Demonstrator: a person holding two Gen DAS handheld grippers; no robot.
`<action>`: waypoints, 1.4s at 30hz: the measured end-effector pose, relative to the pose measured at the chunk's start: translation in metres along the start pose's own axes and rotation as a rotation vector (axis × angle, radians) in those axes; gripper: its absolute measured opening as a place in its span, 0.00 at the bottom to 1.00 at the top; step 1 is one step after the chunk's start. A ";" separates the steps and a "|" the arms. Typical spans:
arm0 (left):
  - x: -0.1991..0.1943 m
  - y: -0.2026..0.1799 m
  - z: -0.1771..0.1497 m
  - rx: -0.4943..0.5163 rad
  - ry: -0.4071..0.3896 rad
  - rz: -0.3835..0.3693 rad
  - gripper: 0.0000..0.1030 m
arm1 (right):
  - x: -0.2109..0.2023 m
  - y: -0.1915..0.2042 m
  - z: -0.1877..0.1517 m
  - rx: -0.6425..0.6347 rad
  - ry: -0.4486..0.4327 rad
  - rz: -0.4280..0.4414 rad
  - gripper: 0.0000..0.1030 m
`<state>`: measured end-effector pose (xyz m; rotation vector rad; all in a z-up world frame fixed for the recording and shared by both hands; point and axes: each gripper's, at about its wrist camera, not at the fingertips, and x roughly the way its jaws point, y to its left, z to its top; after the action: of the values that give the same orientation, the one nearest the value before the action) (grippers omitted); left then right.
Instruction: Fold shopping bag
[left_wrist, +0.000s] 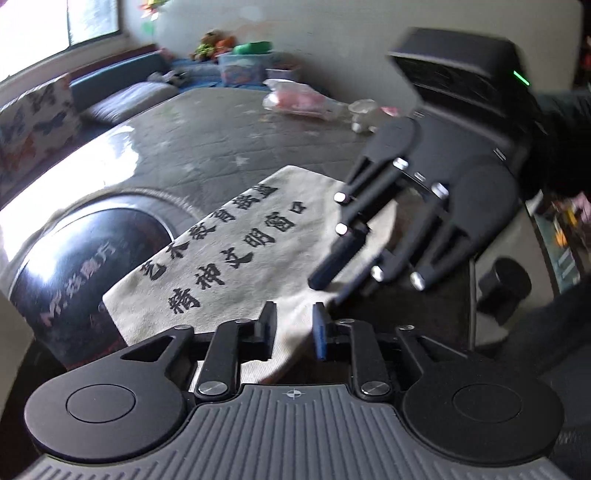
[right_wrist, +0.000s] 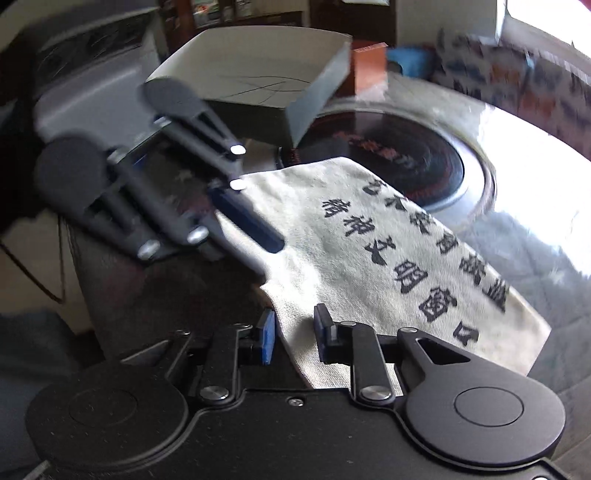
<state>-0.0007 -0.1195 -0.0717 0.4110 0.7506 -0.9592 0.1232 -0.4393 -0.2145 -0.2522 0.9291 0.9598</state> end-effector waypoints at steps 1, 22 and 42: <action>0.002 -0.002 -0.001 0.012 0.006 -0.002 0.24 | 0.000 -0.003 0.001 0.018 0.003 0.013 0.22; 0.022 0.017 0.001 -0.096 0.040 -0.032 0.09 | -0.001 0.050 -0.019 -0.428 0.014 -0.170 0.25; 0.025 -0.008 0.004 0.146 0.058 -0.033 0.30 | -0.003 -0.013 0.005 -0.014 0.042 0.061 0.20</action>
<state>0.0029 -0.1412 -0.0870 0.5573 0.7435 -1.0400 0.1357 -0.4458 -0.2122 -0.2579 0.9739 1.0208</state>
